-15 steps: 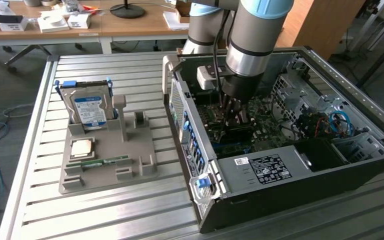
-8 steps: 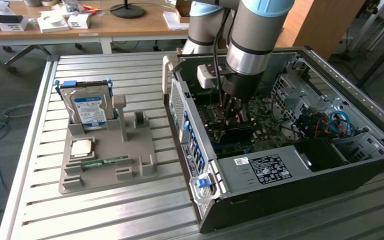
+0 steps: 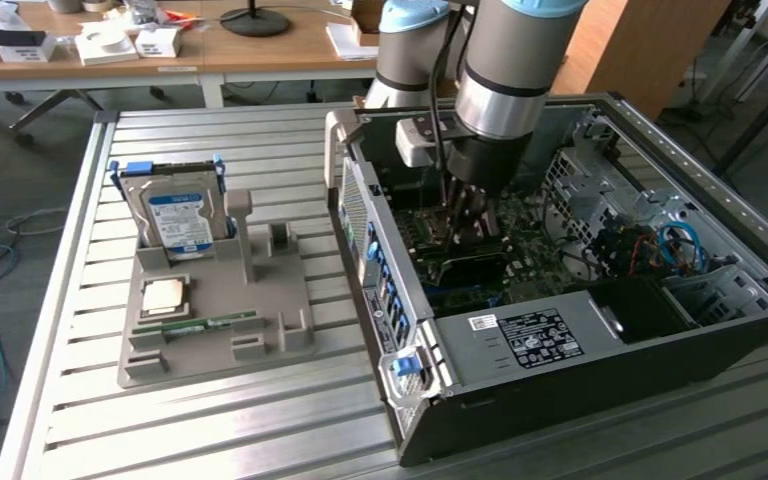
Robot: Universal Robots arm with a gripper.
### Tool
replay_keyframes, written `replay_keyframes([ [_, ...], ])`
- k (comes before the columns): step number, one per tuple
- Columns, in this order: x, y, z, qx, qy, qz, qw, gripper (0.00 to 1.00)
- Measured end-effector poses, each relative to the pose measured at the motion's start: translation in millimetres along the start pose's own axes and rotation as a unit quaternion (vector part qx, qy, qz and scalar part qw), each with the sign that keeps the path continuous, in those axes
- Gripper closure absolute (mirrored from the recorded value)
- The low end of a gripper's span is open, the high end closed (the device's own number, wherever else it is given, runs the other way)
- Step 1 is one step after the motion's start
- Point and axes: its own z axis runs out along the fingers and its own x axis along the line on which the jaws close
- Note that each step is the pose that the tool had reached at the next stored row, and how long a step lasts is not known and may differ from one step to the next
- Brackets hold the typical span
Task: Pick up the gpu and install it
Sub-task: 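Press down on the gpu until it lock into place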
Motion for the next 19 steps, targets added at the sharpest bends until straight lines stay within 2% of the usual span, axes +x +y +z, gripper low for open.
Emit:
replay_keyframes([
  [4,-0.1,-0.1,-5.8,0.0000,0.0000,0.000,1.0000,0.89],
  [7,-0.1,-0.1,-6.3,0.0000,-0.0001,0.000,1.0000,0.89],
  [19,0.3,0.9,3.9,0.0004,0.0000,0.000,1.0000,0.89],
])
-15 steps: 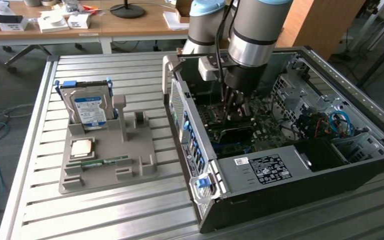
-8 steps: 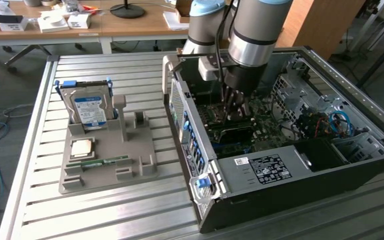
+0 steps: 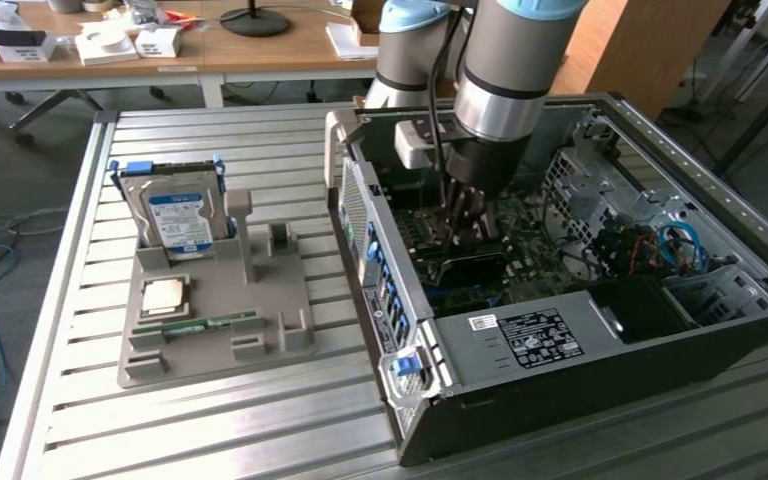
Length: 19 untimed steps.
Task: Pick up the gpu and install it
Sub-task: 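Press down on the gpu until it lock into place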
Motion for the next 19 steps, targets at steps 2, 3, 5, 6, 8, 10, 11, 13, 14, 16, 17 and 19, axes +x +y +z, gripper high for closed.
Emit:
replay_keyframes([
  [2,0.1,0.1,0.8,0.0000,0.0000,0.000,1.0000,0.89],
  [3,0.1,0.1,0.9,-0.0001,0.0001,0.000,1.0000,0.89],
  [5,0.0,0.2,3.0,0.0000,-0.0001,0.000,1.0000,0.89],
  [6,0.0,0.2,4.6,0.0000,-0.0001,0.000,1.0000,0.89],
  [8,0.1,0.2,5.9,0.0000,-0.0001,0.000,1.0000,0.89],
  [10,0.1,0.2,5.9,0.0000,0.0000,0.000,1.0000,0.89],
  [11,0.1,0.2,5.9,0.0000,0.0000,0.000,1.0000,0.89],
  [13,0.0,0.2,6.4,0.0000,-0.0001,0.000,1.0000,0.89],
  [14,0.0,0.2,7.4,0.0001,-0.0002,0.000,1.0000,0.89],
  [16,0.1,0.2,8.0,0.0000,-0.0001,0.000,1.0000,0.89],
  [17,0.1,0.3,8.0,-0.0001,-0.0001,0.000,1.0000,0.89],
  [19,0.0,0.3,8.2,0.0000,-0.0004,0.000,1.0000,0.89],
])
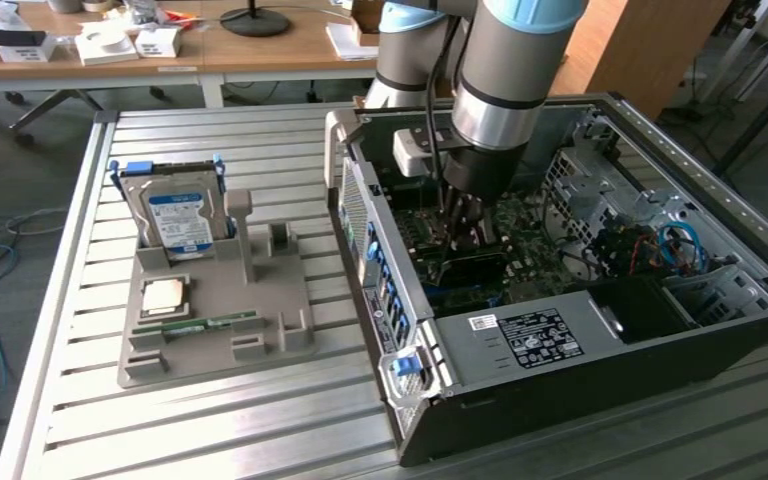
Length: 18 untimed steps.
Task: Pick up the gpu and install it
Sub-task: 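Press down on the gpu until it lock into place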
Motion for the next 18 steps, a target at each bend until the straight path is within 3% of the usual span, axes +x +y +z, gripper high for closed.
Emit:
replay_keyframes([
  [16,-0.2,0.1,1.8,0.0000,-0.0008,0.000,1.0000,0.89],
  [18,-0.1,0.6,2.6,0.0000,-0.0020,0.000,1.0000,0.89],
])
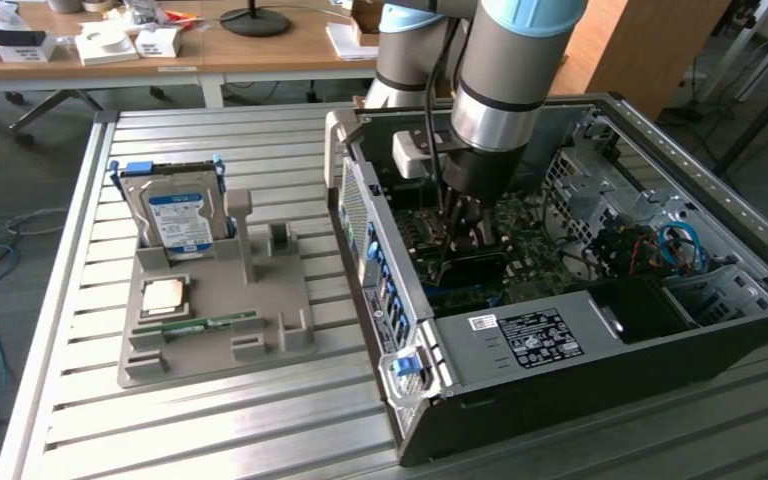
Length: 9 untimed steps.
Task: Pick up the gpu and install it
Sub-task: 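Press down on the gpu until it lock into place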
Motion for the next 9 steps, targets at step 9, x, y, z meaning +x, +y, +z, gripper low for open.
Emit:
replay_keyframes([
  [9,-0.3,0.4,0.9,0.0000,-0.0006,0.000,1.0000,0.89],
])
